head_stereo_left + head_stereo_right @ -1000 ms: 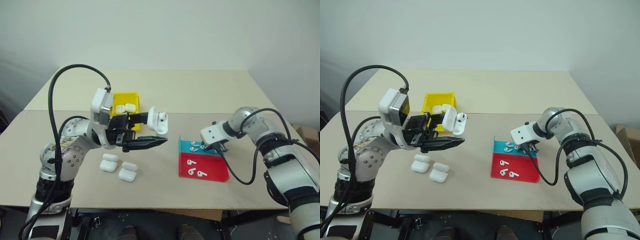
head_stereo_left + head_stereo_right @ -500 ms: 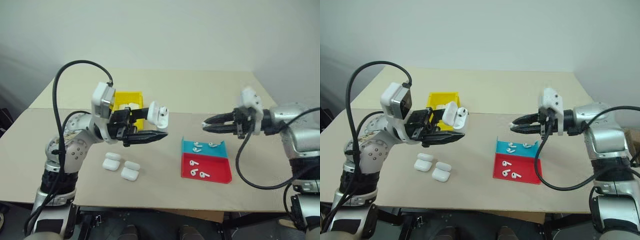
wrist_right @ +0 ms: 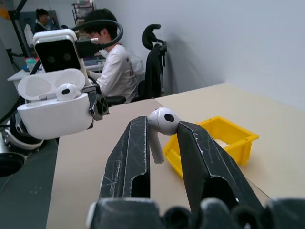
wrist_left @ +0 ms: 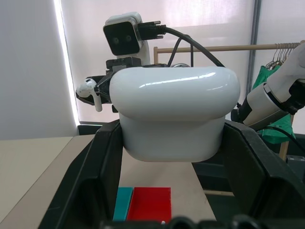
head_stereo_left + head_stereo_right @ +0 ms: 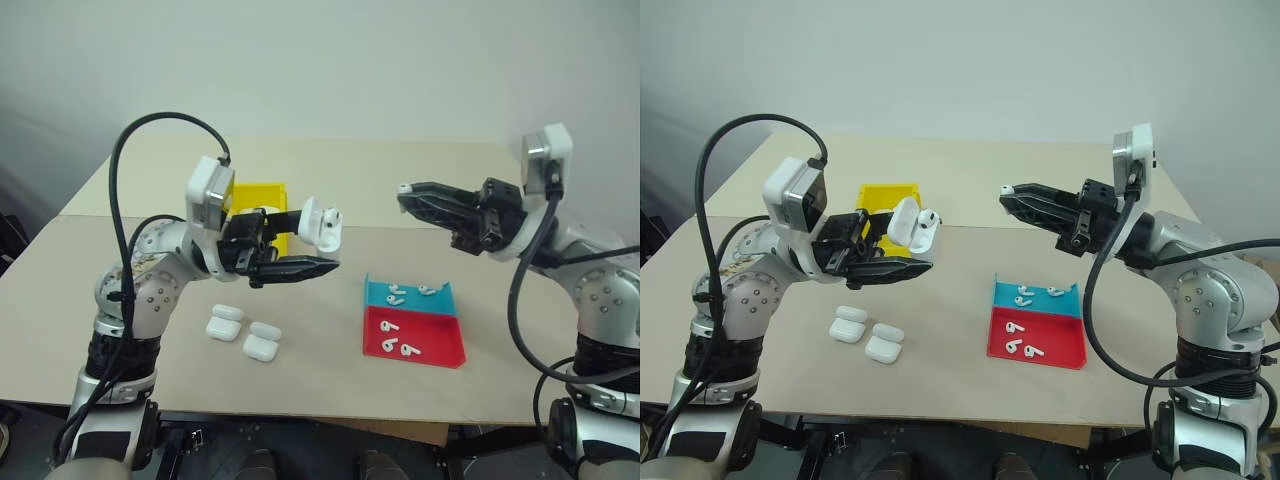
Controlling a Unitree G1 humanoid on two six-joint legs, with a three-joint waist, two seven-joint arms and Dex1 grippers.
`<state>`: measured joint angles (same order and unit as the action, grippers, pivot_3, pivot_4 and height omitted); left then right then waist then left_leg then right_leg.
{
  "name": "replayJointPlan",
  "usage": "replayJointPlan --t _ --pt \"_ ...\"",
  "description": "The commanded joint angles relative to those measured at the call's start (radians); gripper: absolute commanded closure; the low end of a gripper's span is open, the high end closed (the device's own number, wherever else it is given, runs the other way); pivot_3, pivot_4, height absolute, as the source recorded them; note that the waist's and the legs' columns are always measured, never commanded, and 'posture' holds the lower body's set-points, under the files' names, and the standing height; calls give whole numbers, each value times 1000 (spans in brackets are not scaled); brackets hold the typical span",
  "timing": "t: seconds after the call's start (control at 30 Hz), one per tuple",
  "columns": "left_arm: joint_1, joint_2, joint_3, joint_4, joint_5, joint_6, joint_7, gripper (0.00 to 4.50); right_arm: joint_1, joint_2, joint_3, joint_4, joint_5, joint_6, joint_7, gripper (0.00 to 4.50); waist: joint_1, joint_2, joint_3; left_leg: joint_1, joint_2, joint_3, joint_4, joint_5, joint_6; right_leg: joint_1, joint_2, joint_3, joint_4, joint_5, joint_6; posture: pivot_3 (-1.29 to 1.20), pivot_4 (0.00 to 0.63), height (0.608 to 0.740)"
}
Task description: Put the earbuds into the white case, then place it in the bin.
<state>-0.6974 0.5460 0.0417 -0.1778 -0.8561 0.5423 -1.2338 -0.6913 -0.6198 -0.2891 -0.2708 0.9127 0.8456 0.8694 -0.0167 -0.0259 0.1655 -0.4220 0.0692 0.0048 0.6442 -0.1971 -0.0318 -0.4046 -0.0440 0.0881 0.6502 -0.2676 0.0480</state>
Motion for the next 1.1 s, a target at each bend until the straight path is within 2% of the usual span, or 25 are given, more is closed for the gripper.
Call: replayJointPlan --t 0.03,0.3,0.43,0.73,1.1 --pt "-19 -6 4 4 8 -7 2 1733 -39 20 -46 -74 119 21 -77 3563 -1 0 0 0 0 0 0 0 0 0 0 0 0 0 0 0 150 740" --pt "-58 -54 -16 76 50 -26 5 1733 -25 115 -13 -213 356 22 -295 3563 0 0 0 0 0 0 0 0 0 0 0 0 0 0 0 0 150 740" --pt "-99 -89 -26 124 74 -36 7 1733 1 162 31 -263 398 1 -372 3563 0 0 0 -1 0 -1 0 0 0 0 0 -1 0 0 0 0 150 740" --pt "-127 -102 -22 159 96 -44 -31 1733 58 183 114 -290 334 -39 -402 3563 -3 0 0 -1 0 -1 0 0 0 -1 0 -1 0 0 0 0 150 740" --pt "-118 -100 -3 152 106 -51 -38 1733 90 156 173 -267 232 -78 -328 3563 -2 0 0 -1 0 -1 0 0 0 -1 0 -1 0 0 0 0 150 740"
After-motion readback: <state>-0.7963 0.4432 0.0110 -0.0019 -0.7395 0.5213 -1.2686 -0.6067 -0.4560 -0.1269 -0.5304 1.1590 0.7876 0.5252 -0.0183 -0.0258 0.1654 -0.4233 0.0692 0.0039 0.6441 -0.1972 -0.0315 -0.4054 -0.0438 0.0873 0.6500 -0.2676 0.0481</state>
